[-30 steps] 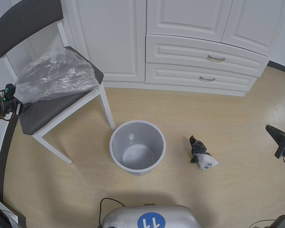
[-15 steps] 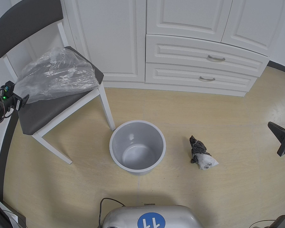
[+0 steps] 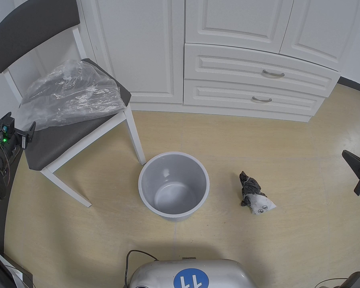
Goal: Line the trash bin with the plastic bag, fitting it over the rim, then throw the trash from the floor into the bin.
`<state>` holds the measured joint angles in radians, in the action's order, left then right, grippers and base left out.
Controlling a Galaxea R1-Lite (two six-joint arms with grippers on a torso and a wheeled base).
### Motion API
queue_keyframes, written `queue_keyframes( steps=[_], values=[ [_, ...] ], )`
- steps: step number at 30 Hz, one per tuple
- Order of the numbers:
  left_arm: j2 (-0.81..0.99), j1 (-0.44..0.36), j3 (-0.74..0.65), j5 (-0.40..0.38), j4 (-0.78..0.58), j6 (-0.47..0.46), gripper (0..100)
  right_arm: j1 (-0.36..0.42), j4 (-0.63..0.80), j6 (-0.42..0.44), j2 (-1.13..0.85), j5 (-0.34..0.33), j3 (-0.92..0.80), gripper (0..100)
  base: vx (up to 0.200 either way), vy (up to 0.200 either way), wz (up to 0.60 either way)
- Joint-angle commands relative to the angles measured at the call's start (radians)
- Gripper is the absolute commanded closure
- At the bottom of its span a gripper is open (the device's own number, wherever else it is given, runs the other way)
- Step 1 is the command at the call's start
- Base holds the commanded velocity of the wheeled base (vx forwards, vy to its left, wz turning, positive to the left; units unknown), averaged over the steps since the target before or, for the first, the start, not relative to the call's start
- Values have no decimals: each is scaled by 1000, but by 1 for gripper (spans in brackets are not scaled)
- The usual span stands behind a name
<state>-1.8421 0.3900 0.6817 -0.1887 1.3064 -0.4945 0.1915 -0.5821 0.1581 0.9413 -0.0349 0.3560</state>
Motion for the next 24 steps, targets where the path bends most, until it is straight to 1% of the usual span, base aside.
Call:
queue_keyframes(
  steps=[1,4,5,9,13,15,16,19,20,24],
  values=[
    [-32,-8,7,0,-2,4,0,0,-1,0,-7,0,6,100,0,0,0],
    [-46,-13,35,0,-12,5,0,0,1,0,-9,0,9,100,0,0,0],
    [-66,-20,67,2,-13,5,0,0,1,0,-13,0,11,100,0,0,0],
    [-86,-26,93,3,-15,5,0,-1,1,0,-16,0,11,100,0,0,0],
    [-108,-37,167,5,-81,7,0,-1,1,-2,-29,0,17,100,0,0,0],
    [-108,-37,176,5,-91,7,0,-1,1,0,-29,0,17,100,0,0,0],
    [-106,-37,199,3,-121,7,0,-1,1,0,-30,0,18,100,0,0,0],
    [-106,-37,205,3,-122,5,0,-1,1,-2,-35,0,20,100,0,0,0],
    [-104,-37,203,2,-121,5,100,-1,1,-2,-35,0,20,100,0,0,0],
    [-100,-42,200,0,-121,7,100,-1,2,-2,-35,0,20,100,0,0,0]
  ],
)
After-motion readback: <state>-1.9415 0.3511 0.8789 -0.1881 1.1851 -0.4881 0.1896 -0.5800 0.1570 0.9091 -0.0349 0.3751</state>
